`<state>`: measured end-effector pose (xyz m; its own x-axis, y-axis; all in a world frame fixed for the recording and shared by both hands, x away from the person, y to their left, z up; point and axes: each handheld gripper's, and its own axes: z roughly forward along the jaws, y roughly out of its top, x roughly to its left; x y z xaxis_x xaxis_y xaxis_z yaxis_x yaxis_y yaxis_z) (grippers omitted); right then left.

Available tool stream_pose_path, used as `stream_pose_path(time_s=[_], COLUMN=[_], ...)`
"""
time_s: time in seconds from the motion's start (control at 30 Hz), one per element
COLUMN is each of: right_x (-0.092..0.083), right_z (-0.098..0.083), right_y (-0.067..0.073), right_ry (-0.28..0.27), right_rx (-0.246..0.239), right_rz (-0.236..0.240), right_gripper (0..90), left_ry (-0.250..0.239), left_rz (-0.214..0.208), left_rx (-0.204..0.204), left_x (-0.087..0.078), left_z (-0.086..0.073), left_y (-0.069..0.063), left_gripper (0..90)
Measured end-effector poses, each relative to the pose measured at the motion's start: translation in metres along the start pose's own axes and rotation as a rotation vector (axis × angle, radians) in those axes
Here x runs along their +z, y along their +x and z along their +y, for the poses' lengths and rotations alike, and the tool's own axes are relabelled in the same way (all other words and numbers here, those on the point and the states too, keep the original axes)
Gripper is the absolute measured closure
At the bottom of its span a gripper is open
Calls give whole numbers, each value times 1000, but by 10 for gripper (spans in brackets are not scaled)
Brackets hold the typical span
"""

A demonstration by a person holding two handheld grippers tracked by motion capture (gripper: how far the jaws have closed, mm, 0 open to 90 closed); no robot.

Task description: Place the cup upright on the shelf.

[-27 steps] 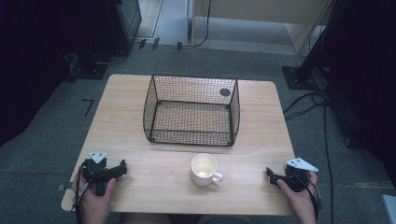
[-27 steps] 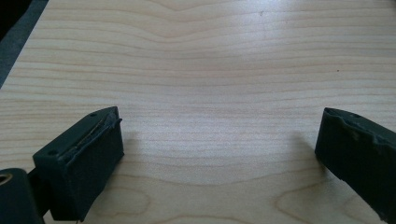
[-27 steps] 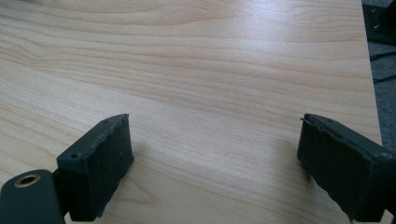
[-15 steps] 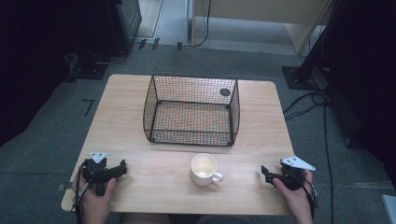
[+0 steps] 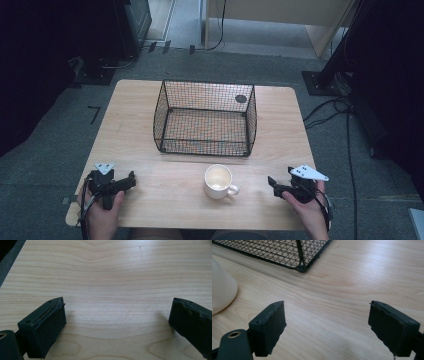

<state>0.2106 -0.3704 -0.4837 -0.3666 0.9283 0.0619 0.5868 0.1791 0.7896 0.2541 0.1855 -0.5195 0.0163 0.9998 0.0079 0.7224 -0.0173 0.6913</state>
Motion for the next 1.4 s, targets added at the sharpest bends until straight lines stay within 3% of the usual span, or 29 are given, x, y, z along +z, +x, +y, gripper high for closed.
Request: stream_pose_path(time_s=[1.4], right_x=[-2], right_z=[23], right_y=[58], right_ry=[-21], right_rx=[-114], right_rz=[202], right_gripper=[148], left_ry=[0], left_rz=[0], left_rx=[0], left_x=[0], left_z=[0], left_y=[0], left_gripper=[11])
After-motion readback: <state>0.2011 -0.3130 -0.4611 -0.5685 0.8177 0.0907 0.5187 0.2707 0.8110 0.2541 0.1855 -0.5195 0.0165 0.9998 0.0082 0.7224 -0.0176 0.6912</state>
